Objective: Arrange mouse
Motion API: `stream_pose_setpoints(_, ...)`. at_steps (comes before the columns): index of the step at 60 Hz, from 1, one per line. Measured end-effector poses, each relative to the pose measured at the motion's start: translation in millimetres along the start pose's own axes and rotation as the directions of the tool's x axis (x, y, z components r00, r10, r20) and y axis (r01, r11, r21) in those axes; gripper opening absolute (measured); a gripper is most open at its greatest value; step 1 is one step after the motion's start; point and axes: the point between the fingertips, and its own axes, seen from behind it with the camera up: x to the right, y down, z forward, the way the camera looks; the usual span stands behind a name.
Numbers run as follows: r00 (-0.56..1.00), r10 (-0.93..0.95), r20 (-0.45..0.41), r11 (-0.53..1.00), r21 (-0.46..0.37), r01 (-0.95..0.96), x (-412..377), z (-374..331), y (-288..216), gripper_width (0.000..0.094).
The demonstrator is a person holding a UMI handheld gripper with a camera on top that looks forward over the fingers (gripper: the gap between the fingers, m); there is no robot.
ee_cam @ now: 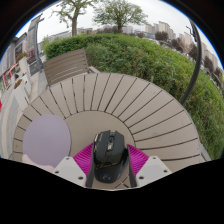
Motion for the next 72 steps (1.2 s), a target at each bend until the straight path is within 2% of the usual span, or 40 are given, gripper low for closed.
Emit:
stream_pose_setpoints(13,0.999,0.034,0.018,0.998,-0.044,-0.033,-11,-23,-9,0.0486)
stream_pose_setpoints(18,1.000,0.003,0.022,1.000,-0.004,-0.003,-24,-45,-37,0.0487)
stream_pose_setpoints(27,0.997,-0.019,0.079,0.999,0.051,0.015,-77,-74,-90,0.0486)
stream_pose_setpoints(34,0.994,-0.019,0.110,0.997,0.074,0.010,-132,-73,-108,0.0485)
stream_pose_setpoints(39,0.989,-0.006,0.149,0.999,0.049,-0.002,-176,-59,-99,0.0486)
stream_pose_setpoints(43,0.990,-0.029,0.134,0.999,0.045,0.023,-202,-41,-87,0.0486)
stream_pose_setpoints(55,0.997,-0.010,0.082,0.999,-0.044,0.014,-233,7,-24,0.0487)
stream_pose_setpoints(59,0.997,-0.071,0.042,0.997,-0.003,0.071,-231,7,-26,0.0488)
stream_pose_setpoints(63,0.997,-0.064,0.036,0.998,-0.003,0.064,-231,7,-23,0.0488)
stream_pose_setpoints(67,0.998,-0.062,0.026,0.998,-0.003,0.062,-231,8,-23,0.0560)
stream_pose_setpoints(70,0.997,-0.081,0.006,0.997,-0.001,0.081,-227,4,-25,0.0667)
stream_pose_setpoints(72,0.995,-0.095,-0.021,0.995,-0.008,0.095,-219,-2,-27,0.0791)
